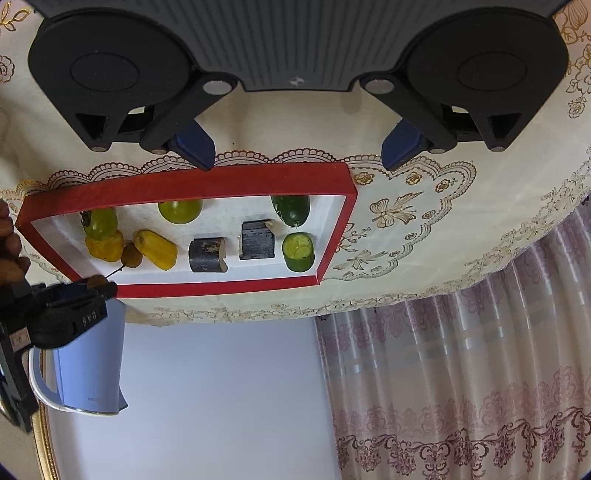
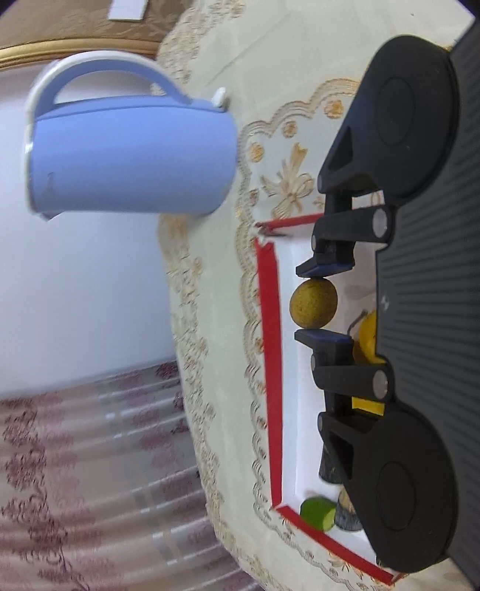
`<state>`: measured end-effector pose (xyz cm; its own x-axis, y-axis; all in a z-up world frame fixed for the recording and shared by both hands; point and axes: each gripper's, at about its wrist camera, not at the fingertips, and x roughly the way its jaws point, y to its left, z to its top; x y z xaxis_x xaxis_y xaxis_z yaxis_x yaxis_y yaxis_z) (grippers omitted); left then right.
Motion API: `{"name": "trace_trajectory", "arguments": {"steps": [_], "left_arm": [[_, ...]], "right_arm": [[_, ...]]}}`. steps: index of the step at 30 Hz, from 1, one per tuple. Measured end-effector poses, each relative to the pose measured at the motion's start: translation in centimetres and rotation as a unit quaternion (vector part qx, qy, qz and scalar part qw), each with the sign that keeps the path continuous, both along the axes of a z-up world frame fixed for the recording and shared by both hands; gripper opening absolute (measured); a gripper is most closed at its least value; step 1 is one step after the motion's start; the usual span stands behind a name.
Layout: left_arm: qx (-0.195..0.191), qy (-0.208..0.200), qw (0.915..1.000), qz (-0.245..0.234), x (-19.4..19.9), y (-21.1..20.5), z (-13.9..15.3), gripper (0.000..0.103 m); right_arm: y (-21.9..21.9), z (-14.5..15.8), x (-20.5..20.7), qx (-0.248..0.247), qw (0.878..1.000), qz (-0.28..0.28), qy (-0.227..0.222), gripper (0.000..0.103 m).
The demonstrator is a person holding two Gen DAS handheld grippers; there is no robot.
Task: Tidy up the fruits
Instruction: 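Lower the yellow fruit into the red tray and open the right gripper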
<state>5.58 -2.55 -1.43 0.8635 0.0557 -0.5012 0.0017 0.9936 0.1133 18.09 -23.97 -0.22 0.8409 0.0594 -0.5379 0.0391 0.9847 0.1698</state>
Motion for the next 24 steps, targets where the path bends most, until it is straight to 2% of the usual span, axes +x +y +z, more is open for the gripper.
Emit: {"name": "trace_trajectory", "arguments": {"steps": [6,8,14,18,21,24], "left_arm": [[-0.009,0.007,0.9999,0.001,0.2,0.3,-0.1,0.097],[-0.009,0.007,0.9999,0.002,0.2,0.3,-0.1,0.097],[-0.008,0.008,0.9999,0.004,0.3,0.3,-0.2,0.097],[-0.009,0.007,0.9999,0.007,0.3,0.5,-0.2,0.097],[-0.011,0.009,0.9999,0.010,0.4,0.5,-0.2,0.097],[-0.011,0.011,0.9998,0.014,0.4,0.6,-0.2,0.097]], "right_arm": [[-0.7,-0.4,-0.6,0.005,1.000,-0.007,-0.001,0.032],[-0.7,-0.1,-0.7,0.004,1.000,-0.006,-0.005,0.037],[-0.7,1.0,-1.8,0.003,1.000,0.002,-0.021,0.038],[-0.6,2.0,-3.2,0.004,0.999,0.011,-0.036,0.038],[-0.4,2.7,-5.0,0.002,0.999,0.021,-0.050,0.045],[-0.2,3.3,-7.1,0.001,0.997,0.035,-0.063,0.047]]}}
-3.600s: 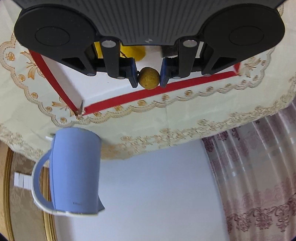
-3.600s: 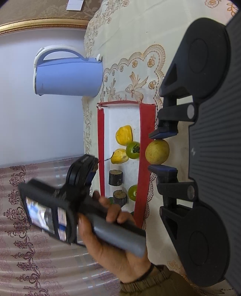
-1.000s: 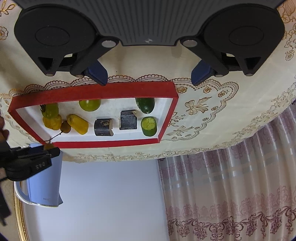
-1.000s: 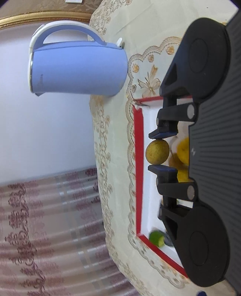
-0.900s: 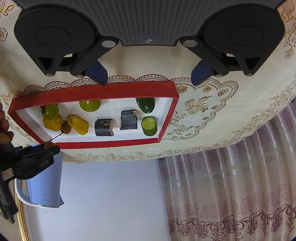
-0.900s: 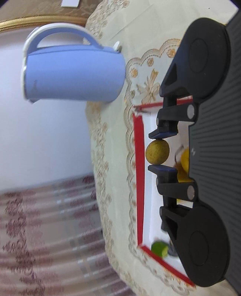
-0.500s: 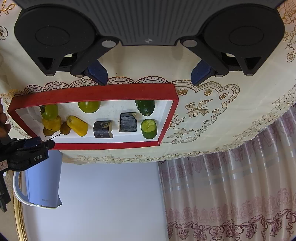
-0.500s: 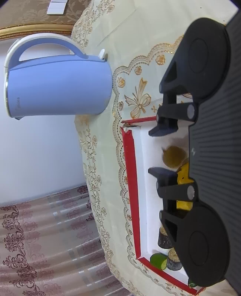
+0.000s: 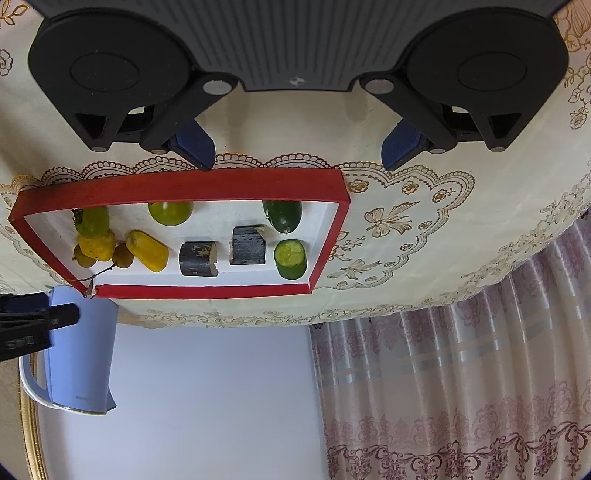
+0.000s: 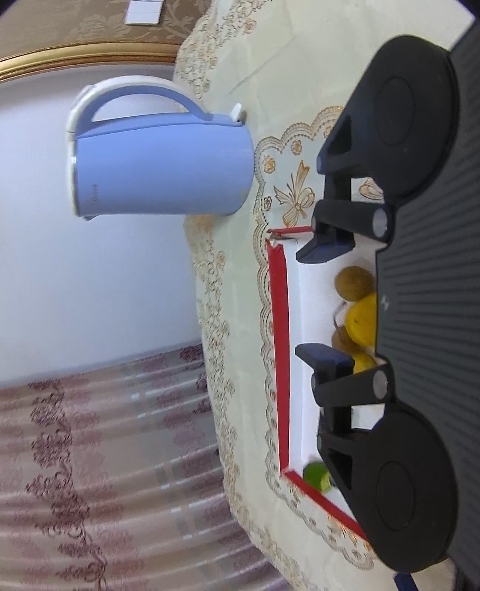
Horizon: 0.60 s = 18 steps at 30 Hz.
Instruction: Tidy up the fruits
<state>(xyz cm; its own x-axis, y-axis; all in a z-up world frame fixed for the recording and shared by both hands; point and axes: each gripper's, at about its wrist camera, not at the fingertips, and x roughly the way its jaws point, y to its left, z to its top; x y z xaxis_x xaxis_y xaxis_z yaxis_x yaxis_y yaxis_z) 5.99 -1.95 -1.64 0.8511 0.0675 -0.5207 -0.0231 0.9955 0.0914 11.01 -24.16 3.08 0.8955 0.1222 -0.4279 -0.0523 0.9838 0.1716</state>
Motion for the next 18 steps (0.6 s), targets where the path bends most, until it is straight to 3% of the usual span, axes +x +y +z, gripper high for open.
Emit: {"name": "trace_trajectory", "arguments": {"steps": [8,18], "left_arm": [[0.007,-0.002,1.0000,0.005,-0.1,-0.1,0.0,0.097],[0.017,-0.002,0.9998,0.011,-0.1,-0.3,0.0,0.097]], "right_arm": [[0.8,0.7,-5.4,0.006,0.999,0.025,-0.030,0.055],[3.4,0.3,-10.2,-0.021,0.998,0.044,-0.050,0.081]]}}
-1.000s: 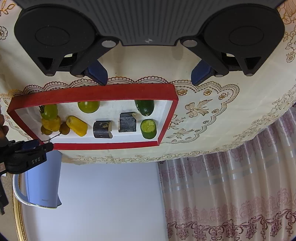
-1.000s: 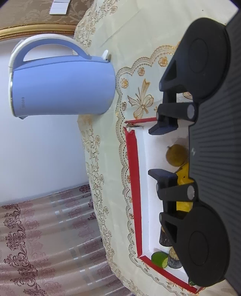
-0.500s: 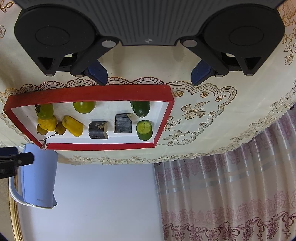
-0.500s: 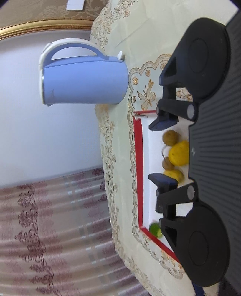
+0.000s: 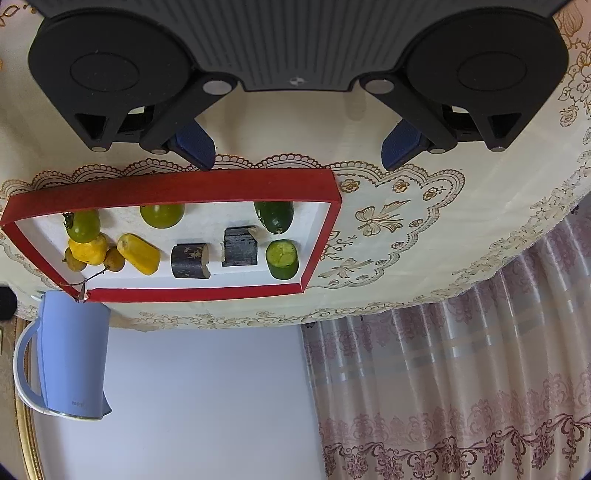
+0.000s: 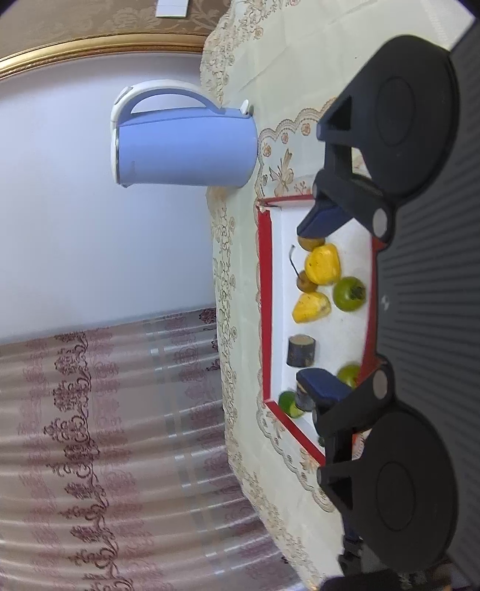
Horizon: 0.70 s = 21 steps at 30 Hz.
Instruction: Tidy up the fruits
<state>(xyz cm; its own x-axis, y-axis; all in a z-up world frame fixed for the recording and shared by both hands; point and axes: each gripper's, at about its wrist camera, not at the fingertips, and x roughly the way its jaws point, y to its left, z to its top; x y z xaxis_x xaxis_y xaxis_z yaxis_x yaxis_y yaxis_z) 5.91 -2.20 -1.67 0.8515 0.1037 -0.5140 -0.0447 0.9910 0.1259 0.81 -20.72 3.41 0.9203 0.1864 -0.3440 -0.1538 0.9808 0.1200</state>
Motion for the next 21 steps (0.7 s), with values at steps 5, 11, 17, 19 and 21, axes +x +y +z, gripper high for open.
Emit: {"name": "trace_trajectory", "arguments": {"steps": [5,11,17,19,21], "left_arm": [[0.003,0.000,1.0000,0.002,-0.1,0.0,0.0,0.097],[0.005,0.003,1.0000,0.005,-0.1,0.1,0.0,0.097],[0.003,0.005,1.0000,0.008,-0.1,0.2,0.0,0.097],[0.004,0.005,0.9999,0.009,-0.1,0.2,-0.1,0.097],[0.004,0.007,0.9999,0.009,0.0,0.2,-0.1,0.097]], "right_arm": [[2.3,-1.2,-1.5,-0.050,0.999,0.009,0.006,0.097],[4.4,-2.9,-2.0,-0.078,0.996,0.034,0.034,0.103],[5.5,-4.0,-1.8,-0.109,0.992,0.026,0.051,0.103],[5.8,-4.3,-1.7,-0.117,0.991,0.026,0.054,0.103],[6.1,-4.5,-1.6,-0.126,0.990,0.026,0.059,0.103]]}}
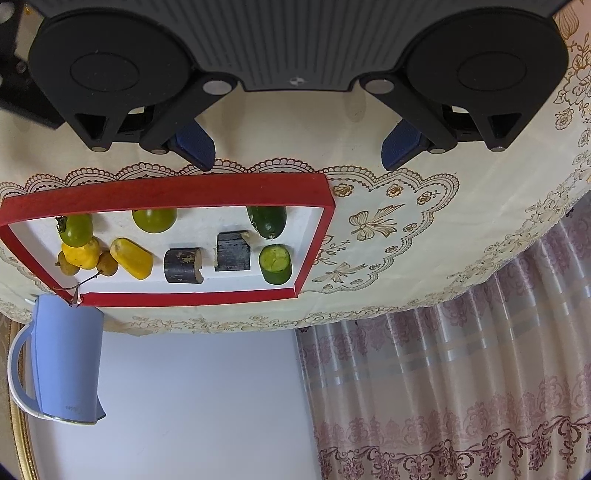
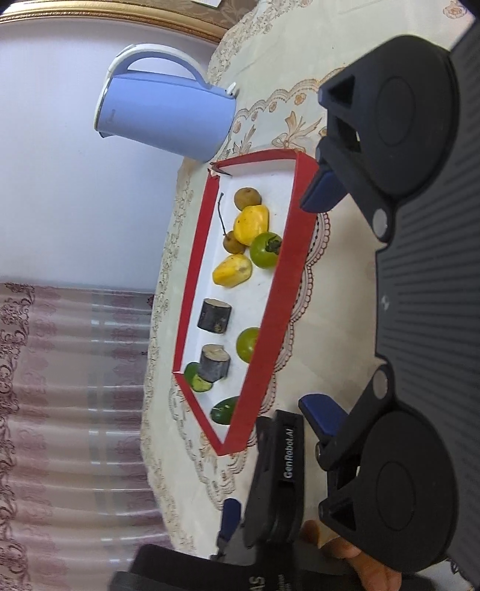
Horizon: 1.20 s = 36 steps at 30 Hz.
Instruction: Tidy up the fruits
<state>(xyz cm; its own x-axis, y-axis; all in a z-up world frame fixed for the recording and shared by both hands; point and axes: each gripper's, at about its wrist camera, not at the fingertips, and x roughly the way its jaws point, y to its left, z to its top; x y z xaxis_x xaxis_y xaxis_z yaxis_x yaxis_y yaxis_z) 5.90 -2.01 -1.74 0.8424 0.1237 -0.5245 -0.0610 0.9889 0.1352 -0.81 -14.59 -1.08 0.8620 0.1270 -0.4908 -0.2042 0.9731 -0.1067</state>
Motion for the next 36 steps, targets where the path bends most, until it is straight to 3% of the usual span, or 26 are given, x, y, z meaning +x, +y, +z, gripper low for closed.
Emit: {"name": "trace_trajectory", "arguments": {"steps": [6,13,25,28,31,36], "left_arm": [[-0.001,0.003,1.0000,0.007,0.1,0.1,0.0,0.097],[-0.013,0.015,0.9998,0.007,0.4,0.4,0.0,0.097],[-0.032,0.048,0.9983,-0.001,1.5,0.6,0.2,0.097],[-0.031,0.049,0.9983,-0.006,1.7,0.5,0.4,0.097],[-0.030,0.045,0.9985,-0.009,1.9,0.3,0.6,0.097],[-0.030,0.047,0.9983,-0.012,2.5,0.1,0.5,0.097]], "right_arm": [[0.3,-1.0,1.3,-0.019,0.999,-0.009,0.032,0.103],[0.9,-2.5,2.3,-0.076,0.996,-0.014,0.033,0.103],[0.3,-2.6,2.5,-0.059,0.997,-0.010,0.042,0.103],[-0.6,-2.6,3.0,-0.027,0.998,-0.008,0.059,0.103],[-2.5,-2.8,3.7,0.039,0.996,-0.002,0.083,0.103],[-2.2,-3.1,3.7,0.028,0.996,-0.001,0.082,0.103]]}}
